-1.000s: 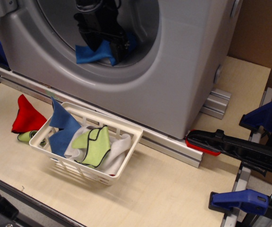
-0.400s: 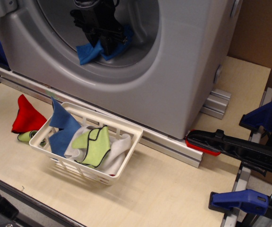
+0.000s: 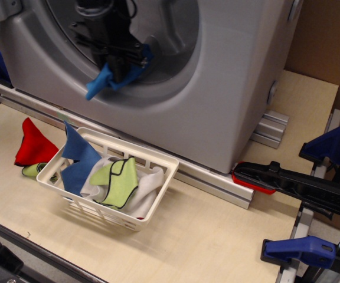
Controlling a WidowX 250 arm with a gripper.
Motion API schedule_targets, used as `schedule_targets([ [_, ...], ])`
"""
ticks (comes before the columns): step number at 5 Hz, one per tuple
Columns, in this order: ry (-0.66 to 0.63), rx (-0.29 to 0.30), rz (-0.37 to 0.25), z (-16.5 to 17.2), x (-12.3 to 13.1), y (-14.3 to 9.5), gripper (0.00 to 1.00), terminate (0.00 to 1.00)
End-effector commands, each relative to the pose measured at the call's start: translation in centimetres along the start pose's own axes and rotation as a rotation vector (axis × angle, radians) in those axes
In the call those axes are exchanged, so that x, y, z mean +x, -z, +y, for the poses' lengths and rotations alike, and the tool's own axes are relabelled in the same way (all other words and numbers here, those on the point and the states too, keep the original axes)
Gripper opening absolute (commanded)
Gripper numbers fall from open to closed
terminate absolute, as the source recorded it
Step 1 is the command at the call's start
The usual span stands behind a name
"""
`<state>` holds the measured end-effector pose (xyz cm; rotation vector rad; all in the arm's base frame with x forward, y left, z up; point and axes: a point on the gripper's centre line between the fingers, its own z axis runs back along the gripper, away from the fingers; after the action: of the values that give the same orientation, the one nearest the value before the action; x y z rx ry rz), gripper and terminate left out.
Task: Take clothes out of laundry machine
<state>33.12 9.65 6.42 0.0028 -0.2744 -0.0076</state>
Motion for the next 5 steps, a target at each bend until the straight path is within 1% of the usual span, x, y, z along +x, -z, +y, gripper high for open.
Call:
schedule_targets([
  [1, 0.068, 0.053, 0.054, -2.7, -6.5, -2.6, 0.0, 0.0],
  [2, 0.107, 0.044, 0.105, -3.5, -9.9, -1.5, 0.0, 0.0],
  [3, 0.131, -0.033, 0.109, -3.9, -10.6, 0.9, 0.0, 0.0],
  [4, 0.099, -0.05, 0.118, -3.3, -10.2, 3.6, 0.0, 0.0],
  [5, 0.098, -0.08, 0.086, -3.2, -8.9, 4.8, 0.0, 0.0],
])
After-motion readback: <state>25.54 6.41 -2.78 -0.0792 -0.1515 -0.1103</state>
